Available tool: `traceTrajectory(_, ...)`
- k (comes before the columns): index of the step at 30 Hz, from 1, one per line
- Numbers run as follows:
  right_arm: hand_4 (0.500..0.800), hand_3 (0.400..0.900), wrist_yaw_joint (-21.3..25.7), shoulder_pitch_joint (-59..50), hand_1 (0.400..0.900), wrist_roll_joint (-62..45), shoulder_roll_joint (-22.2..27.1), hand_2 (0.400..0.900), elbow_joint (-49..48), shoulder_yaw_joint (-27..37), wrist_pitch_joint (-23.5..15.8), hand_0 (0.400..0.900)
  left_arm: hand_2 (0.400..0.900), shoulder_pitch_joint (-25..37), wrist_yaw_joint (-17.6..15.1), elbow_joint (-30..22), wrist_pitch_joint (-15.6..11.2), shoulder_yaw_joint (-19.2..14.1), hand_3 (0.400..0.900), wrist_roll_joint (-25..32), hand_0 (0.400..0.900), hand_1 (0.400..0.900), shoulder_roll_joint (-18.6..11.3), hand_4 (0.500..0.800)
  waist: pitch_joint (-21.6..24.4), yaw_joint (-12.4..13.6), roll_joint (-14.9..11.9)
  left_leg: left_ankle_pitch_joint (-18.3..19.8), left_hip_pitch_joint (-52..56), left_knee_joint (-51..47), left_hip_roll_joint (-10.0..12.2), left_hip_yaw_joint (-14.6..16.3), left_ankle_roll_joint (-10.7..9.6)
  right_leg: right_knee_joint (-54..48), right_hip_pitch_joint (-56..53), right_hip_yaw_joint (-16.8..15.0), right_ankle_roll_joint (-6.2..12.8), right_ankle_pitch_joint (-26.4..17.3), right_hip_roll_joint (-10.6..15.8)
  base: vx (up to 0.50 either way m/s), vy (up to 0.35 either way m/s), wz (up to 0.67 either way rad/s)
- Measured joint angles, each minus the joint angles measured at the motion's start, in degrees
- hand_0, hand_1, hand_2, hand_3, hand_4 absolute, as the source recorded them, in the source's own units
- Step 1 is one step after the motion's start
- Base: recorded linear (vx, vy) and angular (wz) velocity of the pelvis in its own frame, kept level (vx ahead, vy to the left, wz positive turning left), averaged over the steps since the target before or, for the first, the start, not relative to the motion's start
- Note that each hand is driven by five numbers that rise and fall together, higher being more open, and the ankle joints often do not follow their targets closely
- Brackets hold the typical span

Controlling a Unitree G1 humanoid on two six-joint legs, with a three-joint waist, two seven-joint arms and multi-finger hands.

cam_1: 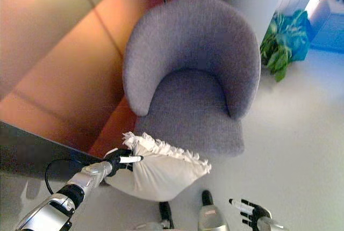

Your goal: Pick up the pillow and put it on the sofa.

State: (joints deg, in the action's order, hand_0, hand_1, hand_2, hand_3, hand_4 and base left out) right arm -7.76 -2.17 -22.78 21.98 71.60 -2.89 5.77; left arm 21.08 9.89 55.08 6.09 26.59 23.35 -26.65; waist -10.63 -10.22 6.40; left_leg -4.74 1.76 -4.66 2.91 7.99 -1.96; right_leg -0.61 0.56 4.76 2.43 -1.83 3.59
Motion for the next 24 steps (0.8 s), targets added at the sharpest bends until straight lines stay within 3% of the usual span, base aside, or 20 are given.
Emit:
traceTrajectory(7,0.8,0.9,0.04,2.33,0.9,-0.06,-0.75,0.9,1.02,0.98,0.52,0.9,0.4,-0.72,4.48,-3.6,0.07,0.0,0.4,-3.02,0.4,0.4,-1.81,0.5,2.88,-0.13,0.63,0.85,2.89,-0.04,-0.4,-0.12,0.09,-4.12,-5.04,0.43,0.25,-1.21,0.16,0.05,-0.002,0.05)
traceTrajectory(14,0.8,0.9,0.6,3.13,0.9,-0.29,-0.57,0.9,1.48,1.76,1.26,0.9,0.4,-0.47,9.21,-8.68,1.9,0.02,0.4,-4.81,0.4,0.4,-7.21,0.5,4.08,-0.53,1.34,1.05,4.36,-0.59,-0.28,-0.02,-0.04,-4.32,-6.59,0.33,0.22,-1.29,0.12,0.05,-0.018,0.0)
traceTrajectory(19,0.8,0.9,1.02,4.2,0.9,-1.24,-0.44,0.9,3.61,3.26,1.53,0.9,0.4,3.98,12.52,-8.9,4.6,0.36,0.4,-5.09,0.4,0.4,-11.42,0.5,4.93,-0.58,1.67,1.04,4.62,-0.59,-0.32,0.12,0.0,-4.28,-6.74,0.21,0.23,-1.3,0.14,0.07,-0.046,-0.07)
traceTrajectory(24,0.8,0.9,1.05,5.47,0.9,-2.51,-0.34,0.9,5.38,3.29,1.54,0.9,0.4,12.88,14.33,-8.71,8.31,4.73,0.4,-5.23,0.4,0.4,-14.73,0.5,5.09,-0.77,1.71,1.21,5.12,-0.6,-0.36,0.68,0.07,-4.25,-6.6,-0.61,0.27,-1.31,0.18,0.07,-0.046,-0.18)
